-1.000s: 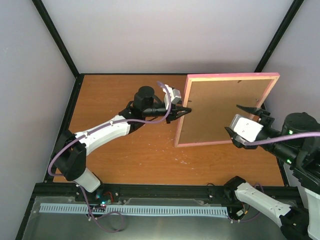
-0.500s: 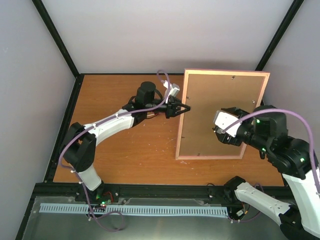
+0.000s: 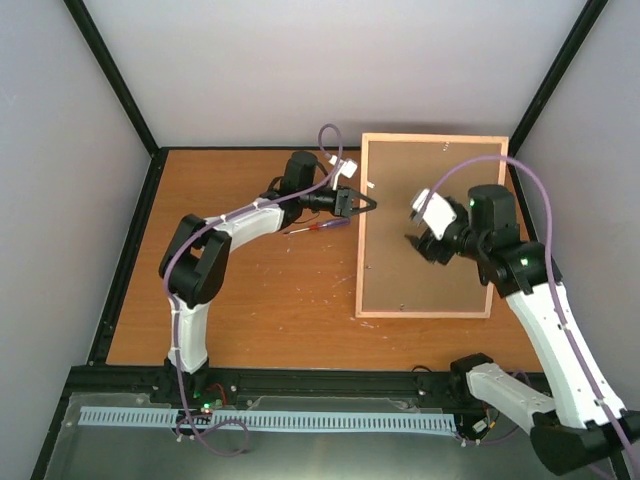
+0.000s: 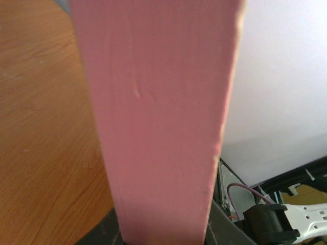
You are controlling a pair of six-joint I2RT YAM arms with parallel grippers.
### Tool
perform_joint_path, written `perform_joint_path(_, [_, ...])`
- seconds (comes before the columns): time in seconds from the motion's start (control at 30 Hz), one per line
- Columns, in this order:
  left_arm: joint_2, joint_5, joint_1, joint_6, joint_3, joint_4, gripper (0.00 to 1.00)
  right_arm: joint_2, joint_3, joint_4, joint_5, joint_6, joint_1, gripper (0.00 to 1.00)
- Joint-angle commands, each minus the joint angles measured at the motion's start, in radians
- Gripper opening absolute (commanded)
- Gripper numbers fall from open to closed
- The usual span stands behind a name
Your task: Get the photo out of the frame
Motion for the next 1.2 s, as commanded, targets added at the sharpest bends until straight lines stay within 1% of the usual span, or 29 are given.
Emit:
perform_joint_path(0.0, [0.084,0.067,0.018,0.002,0.097,-0.031,0.01,0.067,-0.026,0.231,-0.253,0.168,-0.230,0.74])
perform_joint_path(0.07, [0.119,0.091,0.024,-0.024,0.131,-0.061,0.01,0.087,-0.062,0.285,-0.364,0.240,-0.338,0.74])
perform_joint_path(0.13, [0.146,0.098,0.024,-0.028,0.158,-0.098,0.01,0.081,-0.118,0.338,-0.403,0.289,-0.400,0.74])
perform_joint_path(0.2, [0.176,0.096,0.028,-0.031,0.190,-0.147,0.01,0.061,-0.181,0.390,-0.372,0.333,-0.426,0.76])
perform_joint_path(0.27, [0.220,0.100,0.030,-0.036,0.226,-0.196,0.01,0.040,-0.252,0.434,-0.379,0.373,-0.445,0.76])
perform_joint_path(0.4, [0.280,0.118,0.046,-0.073,0.256,-0.212,0.01,-0.015,-0.395,0.533,-0.406,0.459,-0.455,0.76])
perform_joint_path(0.43, [0.292,0.119,0.050,-0.074,0.259,-0.212,0.01,-0.028,-0.415,0.537,-0.418,0.457,-0.456,0.76])
perform_joint_path(0.57, [0.332,0.102,0.055,-0.110,0.257,-0.185,0.01,-0.059,-0.436,0.530,-0.399,0.433,-0.460,0.76])
perform_joint_path(0.77, [0.354,0.065,0.055,-0.224,0.178,-0.050,0.01,-0.054,-0.444,0.528,-0.443,0.423,-0.463,0.76])
perform_joint_path(0.93, [0.361,-0.010,0.055,-0.231,0.159,-0.057,0.01,-0.058,-0.448,0.523,-0.455,0.408,-0.462,0.76])
perform_joint_path(1.07, [0.380,-0.024,0.055,-0.247,0.153,-0.055,0.08,-0.060,-0.451,0.530,-0.459,0.411,-0.463,0.77])
perform_joint_path(1.17, [0.394,-0.039,0.055,-0.253,0.155,-0.055,0.11,-0.056,-0.454,0.532,-0.463,0.410,-0.463,0.76])
